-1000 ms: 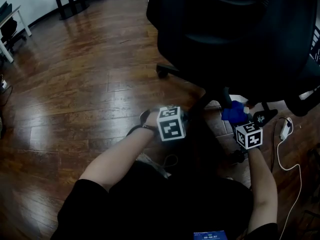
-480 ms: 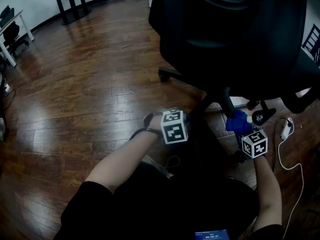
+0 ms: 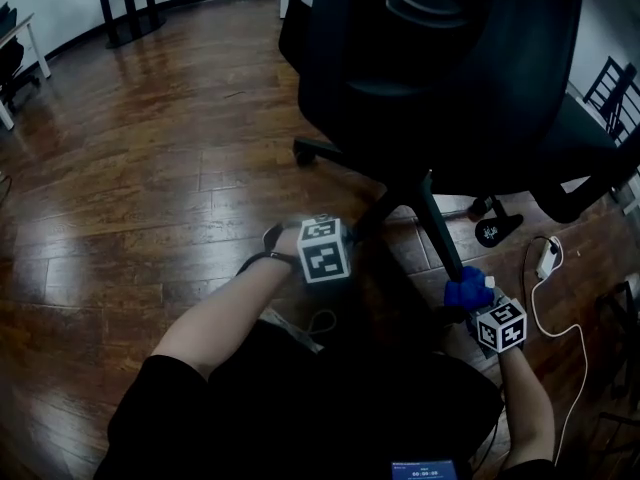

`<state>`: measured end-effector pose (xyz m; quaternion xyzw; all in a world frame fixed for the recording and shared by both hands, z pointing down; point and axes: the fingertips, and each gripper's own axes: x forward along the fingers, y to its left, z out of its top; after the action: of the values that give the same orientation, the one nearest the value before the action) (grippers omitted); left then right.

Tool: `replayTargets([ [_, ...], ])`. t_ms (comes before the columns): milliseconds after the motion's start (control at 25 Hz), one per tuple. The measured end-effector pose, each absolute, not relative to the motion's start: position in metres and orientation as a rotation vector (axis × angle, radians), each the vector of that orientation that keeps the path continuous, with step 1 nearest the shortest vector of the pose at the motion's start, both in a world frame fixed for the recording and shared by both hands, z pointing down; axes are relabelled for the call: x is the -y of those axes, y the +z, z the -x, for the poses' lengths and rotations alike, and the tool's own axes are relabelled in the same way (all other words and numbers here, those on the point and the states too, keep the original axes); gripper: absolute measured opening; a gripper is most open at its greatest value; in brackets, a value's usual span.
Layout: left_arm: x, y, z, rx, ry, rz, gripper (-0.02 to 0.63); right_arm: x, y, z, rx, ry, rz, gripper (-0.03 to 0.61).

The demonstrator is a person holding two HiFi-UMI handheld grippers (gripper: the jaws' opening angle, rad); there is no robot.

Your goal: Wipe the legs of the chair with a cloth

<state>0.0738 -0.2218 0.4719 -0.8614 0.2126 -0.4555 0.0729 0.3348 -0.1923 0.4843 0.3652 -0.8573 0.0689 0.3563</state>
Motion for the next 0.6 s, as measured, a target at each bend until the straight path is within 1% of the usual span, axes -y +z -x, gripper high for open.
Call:
replayTargets([
  [160,0.222,0.472,-0.071,-0.627,-1.370,2.595,0.001,0.221,0.476,-0.315,2.207,0.171,-0.957,0.081],
  [280,0.222,0.471,-0.072,-0.618,-1.365,2.599,0.001,0.257,0.463,-0.286,2.254,0.153,-1.012,0.081],
  [480,0.221,0.470,-0.074,-0.602,-1.349,2.618,0.001,0.313,0.446,-0.232,2.270,0.028,-1.028,0.083],
  [600,0.220,0.469,-0.074,-0.598,-1.332,2.626,0.001,0.332,0.439,-0.212,2.241,-0.070,-1.056,0.084],
])
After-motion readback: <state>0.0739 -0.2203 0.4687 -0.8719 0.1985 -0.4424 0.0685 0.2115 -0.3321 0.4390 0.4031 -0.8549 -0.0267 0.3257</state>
